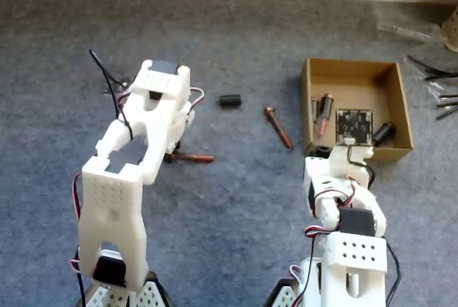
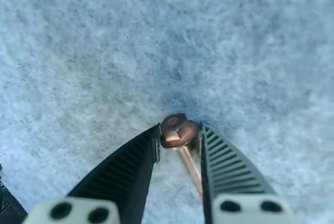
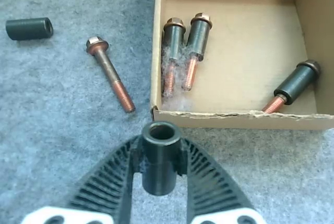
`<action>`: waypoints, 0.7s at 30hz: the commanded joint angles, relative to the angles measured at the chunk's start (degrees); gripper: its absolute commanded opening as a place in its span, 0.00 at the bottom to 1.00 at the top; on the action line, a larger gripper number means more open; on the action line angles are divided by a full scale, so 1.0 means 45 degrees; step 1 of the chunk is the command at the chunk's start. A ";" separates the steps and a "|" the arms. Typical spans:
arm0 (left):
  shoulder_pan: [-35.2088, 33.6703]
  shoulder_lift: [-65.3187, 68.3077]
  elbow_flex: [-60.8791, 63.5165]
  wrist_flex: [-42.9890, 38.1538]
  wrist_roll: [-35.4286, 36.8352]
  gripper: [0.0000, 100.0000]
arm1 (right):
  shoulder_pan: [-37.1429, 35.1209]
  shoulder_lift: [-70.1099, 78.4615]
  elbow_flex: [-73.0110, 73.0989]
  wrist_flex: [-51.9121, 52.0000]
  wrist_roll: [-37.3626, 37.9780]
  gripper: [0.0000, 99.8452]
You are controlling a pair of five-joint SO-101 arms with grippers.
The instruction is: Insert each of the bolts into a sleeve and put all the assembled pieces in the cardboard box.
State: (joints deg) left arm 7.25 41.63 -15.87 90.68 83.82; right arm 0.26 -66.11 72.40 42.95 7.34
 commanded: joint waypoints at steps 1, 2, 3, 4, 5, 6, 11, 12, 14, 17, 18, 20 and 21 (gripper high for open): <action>0.0322 0.0654 -0.0264 -0.0254 -0.0020 0.13 | 0.0029 -0.0205 -0.0088 -0.0303 0.0156 0.00; 0.0283 0.0694 -0.0440 -0.0020 -0.0059 0.13 | 0.0029 -0.0205 -0.0088 -0.0303 0.0156 0.00; 0.0244 0.0694 -0.0635 0.0293 -0.0371 0.13 | 0.0029 -0.0205 -0.0088 -0.0303 0.0156 0.00; 0.0244 0.0694 -0.0869 0.0606 -0.0938 0.13 | 0.0029 -0.0205 -0.0088 -0.0303 0.0156 0.00; 0.0244 0.0713 -0.1143 0.0957 -0.1661 0.13 | 0.0029 -0.0205 -0.0088 -0.0303 0.0156 0.00; 0.0244 0.0733 -0.1416 0.1309 -0.2403 0.13 | 0.0029 -0.0205 -0.0088 -0.0303 0.0156 0.00; 0.0244 0.0733 -0.2081 0.2071 -0.5451 0.12 | 0.0029 -0.0205 -0.0088 -0.0303 0.0156 0.00; 0.0244 0.0733 -0.2042 0.2071 -0.6017 0.12 | 0.0029 -0.0205 -0.0088 -0.0303 0.0156 0.00; 0.0244 0.0733 -0.2042 0.2071 -0.7385 0.12 | 0.0029 -0.0205 -0.0088 -0.0283 0.0156 0.00; 0.0244 0.0694 -0.2042 0.2090 -0.9319 0.12 | 0.0029 -0.0205 -0.0088 -0.0283 0.0156 0.00; 0.0244 0.0674 -0.2081 0.2090 -0.9983 0.12 | 0.0029 -0.0205 -0.0088 -0.0283 0.0156 0.00; 0.0225 0.0654 -0.2159 0.2032 -1.1565 0.12 | 0.0029 -0.0205 -0.0088 -0.0283 0.0176 0.00; 0.0225 0.0654 -0.2256 0.1993 -1.2484 0.12 | 0.0029 -0.0205 -0.0088 -0.0283 0.0176 0.00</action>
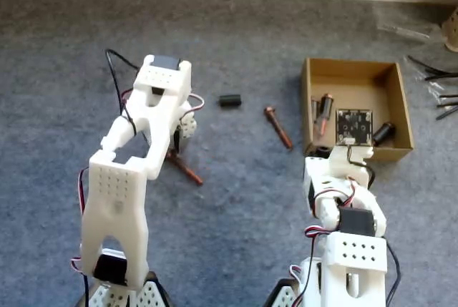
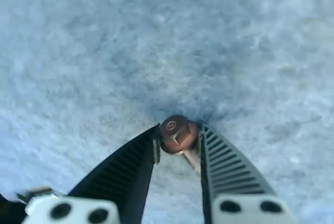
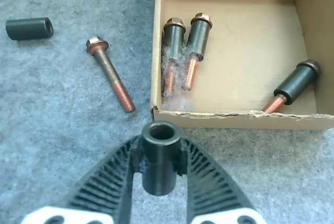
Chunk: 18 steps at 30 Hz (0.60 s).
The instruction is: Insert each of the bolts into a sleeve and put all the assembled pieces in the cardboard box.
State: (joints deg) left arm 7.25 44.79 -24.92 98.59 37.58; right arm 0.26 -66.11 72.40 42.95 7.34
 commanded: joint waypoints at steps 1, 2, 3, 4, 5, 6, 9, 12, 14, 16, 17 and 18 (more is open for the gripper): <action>0.0205 -0.0049 -0.0479 0.0234 -0.3184 0.12 | 0.0029 -0.0205 -0.0088 -0.0283 0.0176 0.00; 0.0147 -0.0010 -0.0791 0.0234 -0.4278 0.12 | 0.0029 -0.0205 -0.0088 -0.0283 0.0176 0.00; 0.0029 -0.0010 -0.1065 0.0234 -0.5392 0.12 | 0.0029 -0.0205 -0.0088 -0.0283 0.0176 0.00; -0.0127 -0.0029 -0.1377 0.0234 -0.6545 0.12 | 0.0029 -0.0205 -0.0088 -0.0283 0.0176 0.00; -0.0283 -0.0029 -0.1748 0.0234 -0.7639 0.12 | 0.0029 -0.0205 -0.0088 -0.0283 0.0176 0.00; -0.0420 -0.0010 -0.2139 0.0234 -0.8654 0.12 | 0.0029 -0.0205 -0.0088 -0.0283 0.0176 0.00; -0.0733 0.0029 -0.3038 0.0254 -1.0452 0.12 | 0.0029 -0.0205 -0.0088 -0.0283 0.0176 0.00; -0.0889 0.0010 -0.3487 0.0313 -1.1057 0.12 | 0.0029 -0.0205 -0.0088 -0.0283 0.0176 0.00; -0.0947 -0.0010 -0.3526 0.0293 -1.1839 0.12 | 0.0029 -0.0205 -0.0088 -0.0283 0.0176 0.00; -0.0947 0.0029 -0.3526 0.0274 -1.2327 0.12 | 0.0029 -0.0205 -0.0088 -0.0283 0.0176 0.00; -0.0987 0.0049 -0.3526 0.0254 -1.2269 0.12 | 0.0029 -0.0205 -0.0088 -0.0283 0.0176 0.00; -0.1006 0.0029 -0.3526 0.0254 -1.1780 0.12 | 0.0029 -0.0205 -0.0088 -0.0283 0.0176 0.00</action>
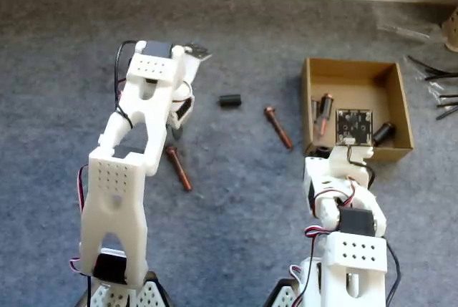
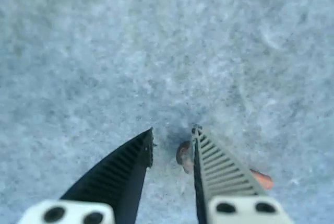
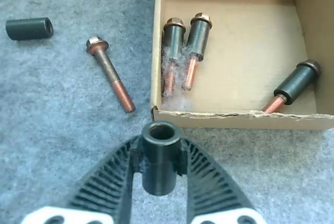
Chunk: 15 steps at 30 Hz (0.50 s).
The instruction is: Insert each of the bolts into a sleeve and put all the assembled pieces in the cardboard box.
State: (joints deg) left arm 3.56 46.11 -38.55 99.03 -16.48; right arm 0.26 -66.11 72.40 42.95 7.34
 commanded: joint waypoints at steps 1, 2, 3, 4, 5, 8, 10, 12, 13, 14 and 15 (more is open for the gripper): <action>-0.0205 -0.0322 -0.0498 0.0156 0.1016 0.12 | 0.0029 -0.0205 -0.0088 -0.0283 0.0176 0.00; -0.0283 -0.0342 -0.0498 0.0156 0.1915 0.12 | 0.0029 -0.0205 -0.0088 -0.0283 0.0176 0.00; -0.0322 -0.0361 -0.0615 0.0156 0.2852 0.12 | 0.0029 -0.0205 -0.0088 -0.0283 0.0176 0.00; -0.0322 -0.0361 -0.0889 0.0176 0.3888 0.12 | 0.0029 -0.0205 -0.0088 -0.0283 0.0176 0.00; -0.0322 -0.0322 -0.1104 0.0215 0.5021 0.12 | 0.0029 -0.0205 -0.0088 -0.0283 0.0176 0.00; -0.0361 -0.0342 -0.1221 0.0254 0.8498 0.08 | 0.0029 -0.0205 -0.0088 -0.0283 0.0176 0.00; -0.0322 -0.0342 -0.1221 0.0293 1.0139 0.03 | 0.0029 -0.0205 -0.0088 -0.0283 0.0176 0.00; -0.0264 -0.0361 -0.1241 0.0332 1.1077 0.00 | 0.0029 -0.0205 -0.0088 -0.0283 0.0176 0.00; -0.0186 -0.0400 -0.1241 0.0332 1.1370 0.01 | 0.0029 -0.0205 -0.0088 -0.0283 0.0176 0.00; -0.0147 -0.0459 -0.1182 0.0332 1.1507 0.01 | 0.0029 -0.0205 -0.0088 -0.0283 0.0176 0.00; -0.0088 -0.0537 -0.1123 0.0332 1.1546 0.01 | 0.0029 -0.0205 -0.0088 -0.0283 0.0176 0.00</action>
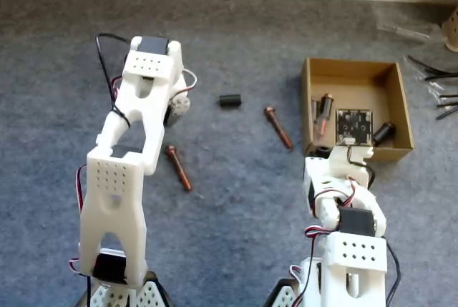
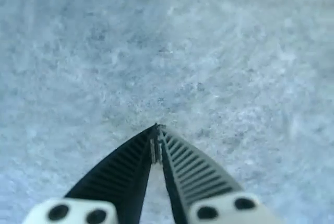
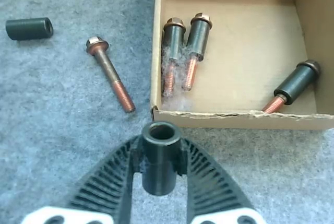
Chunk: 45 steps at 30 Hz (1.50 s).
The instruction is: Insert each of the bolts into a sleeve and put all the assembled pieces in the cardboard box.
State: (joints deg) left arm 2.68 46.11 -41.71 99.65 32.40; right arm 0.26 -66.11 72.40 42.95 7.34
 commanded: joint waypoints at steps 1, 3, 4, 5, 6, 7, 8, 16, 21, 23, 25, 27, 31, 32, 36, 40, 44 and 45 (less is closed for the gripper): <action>0.0186 -0.0674 -0.0244 0.0195 0.0703 0.01 | 0.0029 -0.0205 -0.0088 -0.0283 0.0176 0.00; 0.0459 -0.1143 0.0049 0.0195 0.0703 0.01 | 0.0029 -0.0205 -0.0088 -0.0283 0.0176 0.00; 0.0596 -0.1495 0.0244 0.0234 0.0703 0.01 | 0.0029 -0.0205 -0.0088 -0.0283 0.0176 0.00; 0.0811 -0.1885 0.0537 0.0234 0.0703 0.01 | 0.0029 -0.0205 -0.0088 -0.0283 0.0176 0.00; 0.1006 -0.2335 0.0850 0.0234 0.0703 0.01 | 0.0029 -0.0205 -0.0088 -0.0283 0.0176 0.00; 0.1201 -0.2823 0.1162 0.0234 0.0703 0.01 | 0.0029 -0.0205 -0.0088 -0.0283 0.0176 0.00; 0.1416 -0.3292 0.1592 0.0234 0.0723 0.01 | 0.0029 -0.0205 -0.0088 -0.0283 0.0176 0.00; 0.1631 -0.5343 0.5148 0.0000 0.1993 0.01 | 0.0029 -0.0205 -0.0088 -0.0283 0.0176 0.00; 0.1573 -0.4542 0.5832 -0.0586 0.2032 0.01 | 0.0049 -0.0205 -0.0088 -0.0283 0.0176 0.00; 0.1573 -0.4112 0.5968 -0.0840 0.2012 0.01 | 0.0049 -0.0205 -0.0088 -0.0283 0.0176 0.00; 0.1573 -0.3819 0.5949 -0.0899 0.2051 0.05 | 0.0049 -0.0205 -0.0088 -0.0283 0.0176 0.00; 0.1573 -0.3663 0.5929 -0.0899 0.2149 0.11 | 0.0049 -0.0205 -0.0088 -0.0283 0.0176 0.00; 0.1573 -0.3663 0.6007 -0.0821 0.3497 0.25 | 0.0049 -0.0205 -0.0088 -0.0283 0.0176 0.00; 0.1573 -0.3663 0.6007 -0.0821 0.3731 0.28 | 0.0049 -0.0205 -0.0088 -0.0283 0.0176 0.00; 0.1573 -0.3565 0.6027 -0.0821 0.4357 0.32 | 0.0049 -0.0205 -0.0088 -0.0283 0.0176 0.00; 0.1514 -0.3546 0.6027 -0.0606 0.4415 0.32 | 0.0049 -0.0205 -0.0088 -0.0283 0.0176 0.00; 0.1455 -0.3565 0.6320 -0.0625 0.4415 0.32 | 0.0049 -0.0205 -0.0029 -0.0283 0.0176 0.00; 0.1455 -0.3565 0.6457 -0.0645 0.4415 0.32 | 0.0049 -0.0205 0.0068 -0.0303 0.0176 0.00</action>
State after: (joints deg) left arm 9.98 30.81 -13.05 96.48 51.91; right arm 0.26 -66.11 72.57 42.95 7.34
